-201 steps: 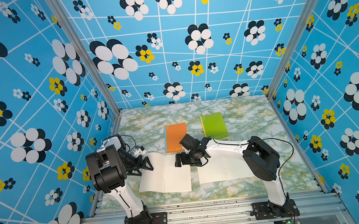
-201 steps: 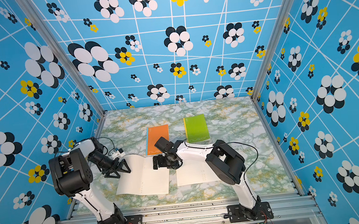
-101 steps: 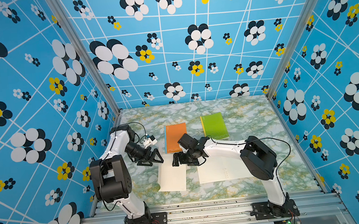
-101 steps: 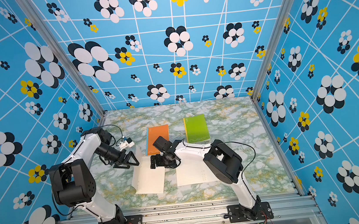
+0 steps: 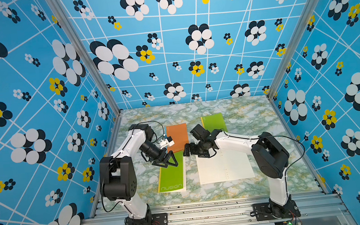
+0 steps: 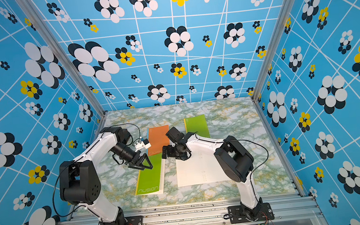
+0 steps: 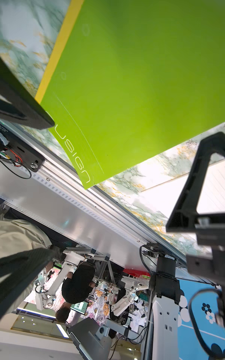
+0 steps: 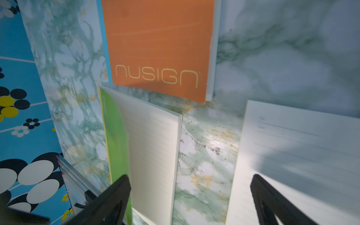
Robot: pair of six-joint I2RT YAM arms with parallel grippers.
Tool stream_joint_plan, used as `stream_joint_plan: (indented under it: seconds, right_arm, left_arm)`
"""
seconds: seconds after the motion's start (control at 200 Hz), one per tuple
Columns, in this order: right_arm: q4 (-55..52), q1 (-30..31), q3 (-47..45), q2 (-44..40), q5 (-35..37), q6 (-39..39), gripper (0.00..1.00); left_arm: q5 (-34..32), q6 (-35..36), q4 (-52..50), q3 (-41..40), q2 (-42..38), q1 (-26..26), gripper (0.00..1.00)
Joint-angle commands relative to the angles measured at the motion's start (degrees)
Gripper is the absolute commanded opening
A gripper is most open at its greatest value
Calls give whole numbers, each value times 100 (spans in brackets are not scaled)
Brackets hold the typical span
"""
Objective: Close the notebook
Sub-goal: Close the notebook at the center of the board.
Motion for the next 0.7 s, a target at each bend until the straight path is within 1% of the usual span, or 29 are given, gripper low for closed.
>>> stream_joint_plan:
  seconds: [0.0,0.12,0.25,0.47,0.695]
  right_arm:
    - [-313,-112,-226,-585,286,-254,99]
    - [-400,-245,-405,-777,378,-328,99]
    - [-470,-349,-547,-924,463,-360,99]
    - [-484,-560,-878,-1177,567,-320,99]
    - [-443,-820,-1271,-1445,608,-255,99]
  left_arm:
    - [52,-292,394,154,344,-255,98]
    - [-88,-534,732,284,699,-559,98]
    - [-75,-745,955,538,1140,-825,98]
    - [-301,-1017,1286,884,1657,-1285,98]
    - [-453,-1178,1480,1128,2036,-1524,98]
